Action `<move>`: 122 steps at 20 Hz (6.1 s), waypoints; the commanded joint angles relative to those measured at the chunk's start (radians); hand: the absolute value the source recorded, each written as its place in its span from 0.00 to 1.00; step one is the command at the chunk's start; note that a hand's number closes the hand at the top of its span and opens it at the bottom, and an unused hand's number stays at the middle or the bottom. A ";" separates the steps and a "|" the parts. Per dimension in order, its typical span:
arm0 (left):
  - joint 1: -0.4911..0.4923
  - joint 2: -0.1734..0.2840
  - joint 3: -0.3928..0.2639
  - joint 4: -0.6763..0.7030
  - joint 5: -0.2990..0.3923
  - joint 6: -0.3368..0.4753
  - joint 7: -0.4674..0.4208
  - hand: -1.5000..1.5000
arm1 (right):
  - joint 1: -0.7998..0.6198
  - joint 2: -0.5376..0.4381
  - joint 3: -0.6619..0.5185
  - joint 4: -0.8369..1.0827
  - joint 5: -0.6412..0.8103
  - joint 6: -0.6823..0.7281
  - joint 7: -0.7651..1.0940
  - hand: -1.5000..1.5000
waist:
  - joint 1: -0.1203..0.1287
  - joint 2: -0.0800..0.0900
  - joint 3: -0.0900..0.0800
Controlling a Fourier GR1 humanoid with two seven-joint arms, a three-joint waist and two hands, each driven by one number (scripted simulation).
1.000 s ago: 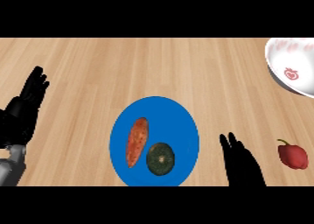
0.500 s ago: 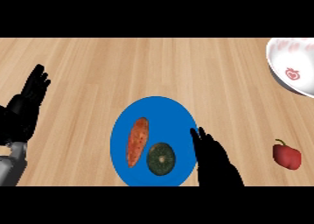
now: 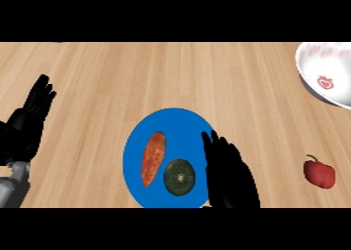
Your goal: Pick the squash from the plate and place it in the bowl
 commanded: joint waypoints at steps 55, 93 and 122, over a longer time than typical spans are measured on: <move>0.004 -0.113 0.106 -0.002 -0.122 -0.093 0.042 0.50 | -0.303 -0.587 -0.178 0.458 -0.325 -0.120 -0.857 1.00 | -0.025 -0.002 0.003; -0.009 -0.187 0.139 -0.028 -0.200 -0.150 0.052 0.50 | -0.744 -0.701 -0.870 1.420 -0.353 -0.397 -1.510 1.00 | 0.031 0.016 0.005; -0.029 -0.188 0.173 -0.015 -0.186 -0.172 0.039 0.50 | -0.748 -0.977 -1.274 1.846 -0.712 0.100 -1.601 0.00 | 0.038 0.027 0.011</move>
